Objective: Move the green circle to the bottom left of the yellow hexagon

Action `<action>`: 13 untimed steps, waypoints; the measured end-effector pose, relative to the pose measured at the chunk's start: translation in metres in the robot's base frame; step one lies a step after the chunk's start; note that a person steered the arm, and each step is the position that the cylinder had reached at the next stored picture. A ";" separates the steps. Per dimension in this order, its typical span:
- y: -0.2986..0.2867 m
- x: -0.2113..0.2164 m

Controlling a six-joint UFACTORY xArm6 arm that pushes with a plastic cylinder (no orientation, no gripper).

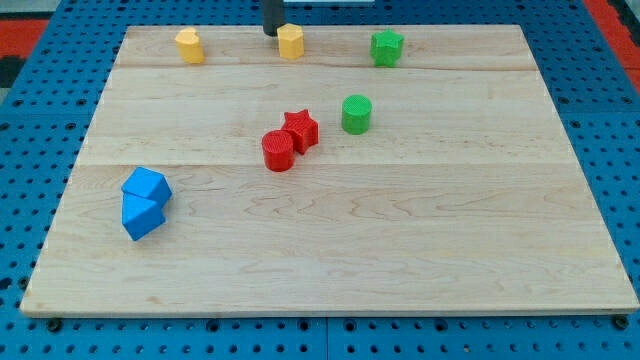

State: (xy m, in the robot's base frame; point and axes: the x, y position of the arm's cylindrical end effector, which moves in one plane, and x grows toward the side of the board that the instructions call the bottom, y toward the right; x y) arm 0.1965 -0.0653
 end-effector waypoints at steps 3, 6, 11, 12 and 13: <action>0.045 0.009; 0.102 0.034; 0.123 0.141; 0.169 0.174; 0.200 0.204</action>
State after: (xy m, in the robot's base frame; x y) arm 0.4002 0.1346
